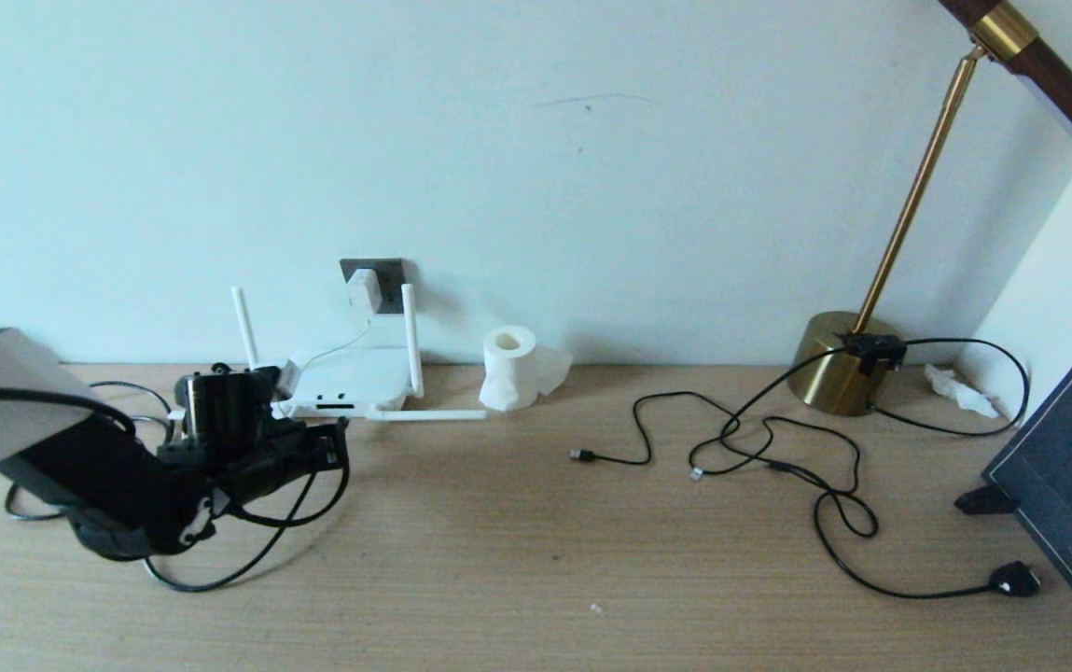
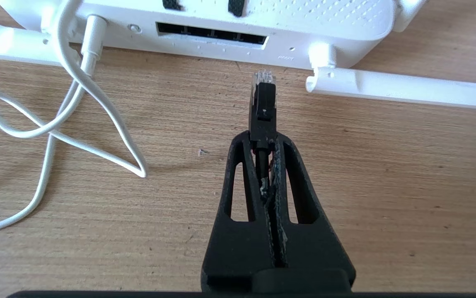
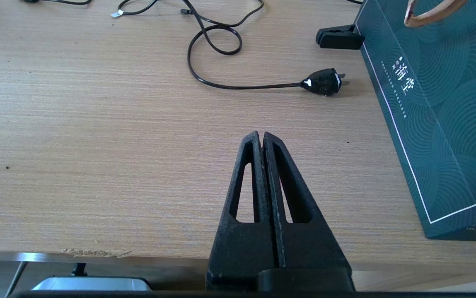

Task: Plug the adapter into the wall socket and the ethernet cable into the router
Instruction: Align cable and router interface, then plug cable into router interface

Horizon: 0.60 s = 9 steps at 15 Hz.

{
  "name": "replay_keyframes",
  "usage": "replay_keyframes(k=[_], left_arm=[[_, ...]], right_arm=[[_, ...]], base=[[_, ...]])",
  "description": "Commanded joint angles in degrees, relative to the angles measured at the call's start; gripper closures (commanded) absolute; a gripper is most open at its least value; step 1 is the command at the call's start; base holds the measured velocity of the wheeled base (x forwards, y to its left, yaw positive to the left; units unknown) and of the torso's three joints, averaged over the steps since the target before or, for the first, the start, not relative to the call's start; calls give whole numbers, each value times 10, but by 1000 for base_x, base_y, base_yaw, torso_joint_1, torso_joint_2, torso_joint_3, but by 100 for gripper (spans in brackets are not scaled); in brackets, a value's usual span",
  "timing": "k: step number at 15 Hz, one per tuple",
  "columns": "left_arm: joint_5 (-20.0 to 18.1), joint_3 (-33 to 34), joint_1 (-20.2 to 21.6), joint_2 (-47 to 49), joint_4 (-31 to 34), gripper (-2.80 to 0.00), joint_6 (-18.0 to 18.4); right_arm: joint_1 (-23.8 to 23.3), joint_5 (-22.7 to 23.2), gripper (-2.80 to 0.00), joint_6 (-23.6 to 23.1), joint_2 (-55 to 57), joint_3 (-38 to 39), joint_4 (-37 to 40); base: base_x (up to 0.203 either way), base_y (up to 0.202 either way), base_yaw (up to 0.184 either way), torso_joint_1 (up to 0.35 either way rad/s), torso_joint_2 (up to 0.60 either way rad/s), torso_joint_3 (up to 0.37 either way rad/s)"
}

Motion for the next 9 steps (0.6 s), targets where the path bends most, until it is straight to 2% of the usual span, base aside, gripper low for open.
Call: replay_keyframes(k=[1,9], left_arm=[[0,-5,0,7,-3,0,0],[0,-17,1,10,-1,0,0]], right_arm=[[0,0,0,0,1,0,1],[0,0,0,0,1,0,1]], base=[[0,0,0,0,0,0],[0,0,0,0,0,0]])
